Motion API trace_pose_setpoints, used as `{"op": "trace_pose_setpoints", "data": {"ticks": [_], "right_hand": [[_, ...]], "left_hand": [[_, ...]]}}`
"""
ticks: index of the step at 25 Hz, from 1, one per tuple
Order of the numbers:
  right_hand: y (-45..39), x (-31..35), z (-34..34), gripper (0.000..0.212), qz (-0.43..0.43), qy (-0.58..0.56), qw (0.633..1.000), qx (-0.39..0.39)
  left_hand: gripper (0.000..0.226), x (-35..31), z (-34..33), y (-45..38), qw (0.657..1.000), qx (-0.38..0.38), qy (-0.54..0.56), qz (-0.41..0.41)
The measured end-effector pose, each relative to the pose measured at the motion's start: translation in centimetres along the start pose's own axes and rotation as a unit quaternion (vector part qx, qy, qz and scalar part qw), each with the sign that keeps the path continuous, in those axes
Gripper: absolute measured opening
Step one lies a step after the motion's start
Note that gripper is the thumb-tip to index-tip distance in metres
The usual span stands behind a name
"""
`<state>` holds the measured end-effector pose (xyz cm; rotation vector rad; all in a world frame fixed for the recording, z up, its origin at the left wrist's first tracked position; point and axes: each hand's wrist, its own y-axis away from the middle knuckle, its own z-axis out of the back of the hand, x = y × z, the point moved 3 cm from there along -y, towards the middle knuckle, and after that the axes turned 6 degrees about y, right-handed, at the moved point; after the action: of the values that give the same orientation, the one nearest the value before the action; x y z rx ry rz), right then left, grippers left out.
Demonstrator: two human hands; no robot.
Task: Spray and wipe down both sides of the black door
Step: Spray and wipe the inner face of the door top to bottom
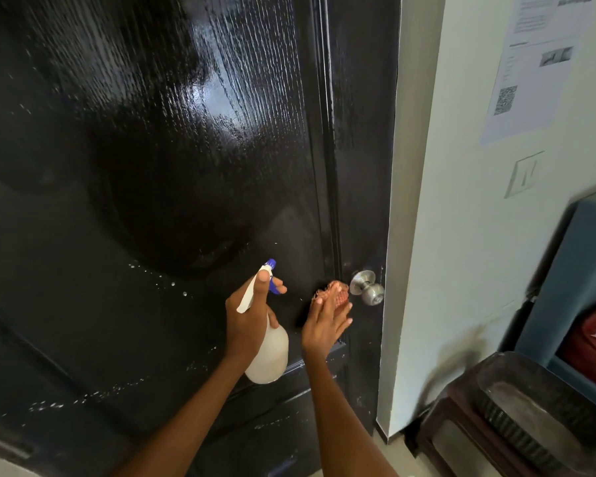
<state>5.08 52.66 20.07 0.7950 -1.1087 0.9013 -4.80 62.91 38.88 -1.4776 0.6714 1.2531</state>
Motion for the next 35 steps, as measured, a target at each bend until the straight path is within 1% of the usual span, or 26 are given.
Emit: {"op": "trace_pose_setpoints", "data": {"ticks": [2, 3, 4, 5, 8, 10, 11, 12, 13, 15, 17, 18, 20, 21, 22, 23, 24, 26, 27, 28, 29, 31, 32, 33, 35], "right_hand": [[1.0, -1.4, -1.0, 0.071, -0.104, -0.087, 0.991, 0.010], [1.2, -1.9, -1.4, 0.079, -0.139, -0.129, 0.982, 0.011], [1.6, -1.6, -1.4, 0.088, -0.150, -0.156, 0.976, 0.008], [2.1, -0.3, -0.9, 0.090, -0.117, -0.169, 0.979, 0.010], [2.6, 7.2, 1.1, 0.061, 0.059, -0.187, 0.981, -0.014], [1.2, 11.6, 2.3, 0.057, 0.192, -0.146, 0.970, -0.042], [0.4, 12.5, 2.5, 0.056, 0.241, -0.114, 0.962, -0.053], [-0.5, 12.0, 2.4, 0.054, 0.259, -0.090, 0.960, -0.062], [-1.1, 10.3, 2.0, 0.054, 0.258, -0.084, 0.960, -0.062], [-1.2, 4.8, 0.5, 0.055, 0.208, -0.093, 0.972, -0.050], [-0.5, -1.1, -1.4, 0.060, 0.101, -0.093, 0.990, -0.026], [-0.2, -3.8, -2.3, 0.066, 0.052, -0.097, 0.994, -0.017], [-0.7, -7.6, -3.9, 0.078, -0.031, -0.122, 0.992, -0.004], [-1.6, -9.4, -4.6, 0.080, -0.067, -0.149, 0.987, -0.004], [-1.7, -9.8, -4.9, 0.079, -0.095, -0.176, 0.980, -0.009], [-0.7, -8.4, -4.4, 0.076, -0.107, -0.189, 0.976, -0.020], [0.1, -6.5, -3.8, 0.069, -0.098, -0.209, 0.972, -0.031], [1.3, -1.1, -1.9, 0.052, -0.028, -0.218, 0.975, -0.046], [1.4, 1.8, -1.0, 0.048, 0.031, -0.196, 0.978, -0.057], [1.1, 4.5, -0.2, 0.051, 0.100, -0.180, 0.976, -0.065], [0.8, 7.3, 0.6, 0.054, 0.169, -0.161, 0.970, -0.073], [-0.3, 12.8, 1.7, 0.055, 0.290, -0.100, 0.947, -0.095], [-0.5, 15.3, 2.3, 0.055, 0.347, -0.063, 0.930, -0.106], [-0.5, 17.0, 2.8, 0.055, 0.385, -0.024, 0.914, -0.124], [-0.4, 18.3, 2.6, 0.054, 0.425, 0.039, 0.893, -0.144]], "left_hand": [[0.041, 0.2, 0.2, 0.6, 1.000, 0.004, -0.002, 0.014], [0.040, 0.5, 0.5, 0.8, 1.000, 0.004, -0.004, 0.024], [0.040, 0.9, 0.8, 0.9, 0.999, 0.000, -0.006, 0.032], [0.042, 1.2, 1.1, 0.9, 0.999, -0.003, -0.006, 0.036], [0.047, 1.8, 1.6, 0.9, 0.999, 0.017, -0.009, 0.031], [0.040, 1.6, 1.6, 0.9, 0.999, 0.017, -0.007, 0.039], [0.034, 1.6, 1.5, 0.9, 0.999, 0.012, -0.006, 0.041], [0.032, 1.8, 1.3, 0.8, 0.999, 0.008, -0.010, 0.044], [0.032, 2.1, 1.1, 0.8, 0.999, 0.008, -0.016, 0.050], [0.031, 2.6, 0.8, 0.6, 0.998, 0.015, -0.021, 0.062], [0.030, 3.2, 0.7, 0.3, 0.997, 0.017, -0.022, 0.069], [0.029, 3.2, 0.6, 0.0, 0.997, 0.019, -0.024, 0.066], [0.028, 3.1, 0.6, 0.0, 0.998, 0.031, -0.022, 0.055], [0.030, 3.2, 0.7, 0.2, 0.998, 0.037, -0.021, 0.053], [0.034, 3.3, 1.0, 0.4, 0.998, 0.041, -0.022, 0.052], [0.036, 3.6, 1.3, 0.6, 0.997, 0.044, -0.022, 0.052], [0.038, 4.0, 1.7, 0.7, 0.997, 0.047, -0.019, 0.053], [0.048, 4.9, 2.2, 1.1, 0.997, 0.050, -0.018, 0.059], [0.052, 5.4, 2.4, 1.2, 0.997, 0.048, -0.019, 0.065], [0.051, 5.5, 2.6, 1.3, 0.997, 0.042, -0.013, 0.071], [0.044, 5.4, 2.8, 1.4, 0.997, 0.032, -0.007, 0.074], [0.033, 4.9, 2.8, 1.4, 0.997, 0.006, 0.006, 0.071], [0.031, 4.4, 3.0, 1.3, 0.997, -0.010, 0.010, 0.070], [0.030, 3.9, 3.5, 1.0, 0.997, -0.025, 0.015, 0.069], [0.033, 2.7, 5.0, 0.3, 0.997, -0.047, 0.024, 0.062]]}}
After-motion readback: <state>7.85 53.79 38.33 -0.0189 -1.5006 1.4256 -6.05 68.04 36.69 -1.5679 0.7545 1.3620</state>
